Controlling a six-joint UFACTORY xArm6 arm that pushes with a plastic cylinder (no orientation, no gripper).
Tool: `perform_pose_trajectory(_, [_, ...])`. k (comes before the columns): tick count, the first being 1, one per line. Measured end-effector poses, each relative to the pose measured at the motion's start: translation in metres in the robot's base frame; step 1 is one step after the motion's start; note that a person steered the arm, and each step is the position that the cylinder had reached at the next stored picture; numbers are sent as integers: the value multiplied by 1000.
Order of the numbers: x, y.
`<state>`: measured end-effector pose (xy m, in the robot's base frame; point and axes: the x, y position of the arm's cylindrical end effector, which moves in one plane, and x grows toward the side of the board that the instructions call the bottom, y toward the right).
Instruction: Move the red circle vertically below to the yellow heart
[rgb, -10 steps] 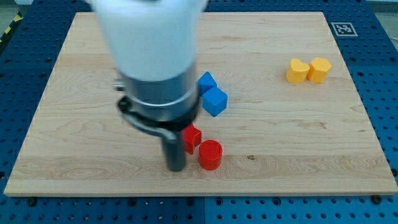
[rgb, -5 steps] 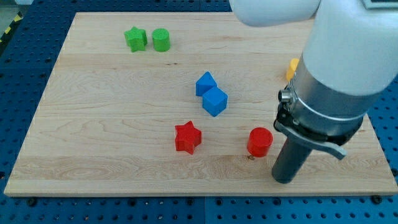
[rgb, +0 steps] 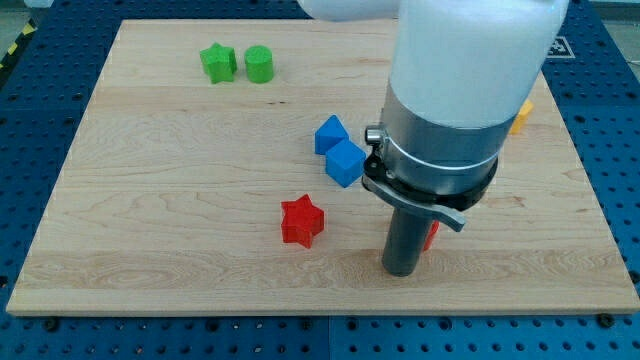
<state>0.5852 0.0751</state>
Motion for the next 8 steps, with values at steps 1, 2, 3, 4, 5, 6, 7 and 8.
perform_pose_trajectory(1, [-1,6])
perform_pose_trajectory(2, [-8,7])
perform_pose_trajectory(3, [-8,6])
perform_pose_trajectory(4, [-11,1])
perform_pose_trajectory(5, [-15,-10])
perform_pose_trajectory(6, [-17,-10])
perform_pose_trajectory(7, [-18,-10])
perform_pose_trajectory(8, [-30,-7])
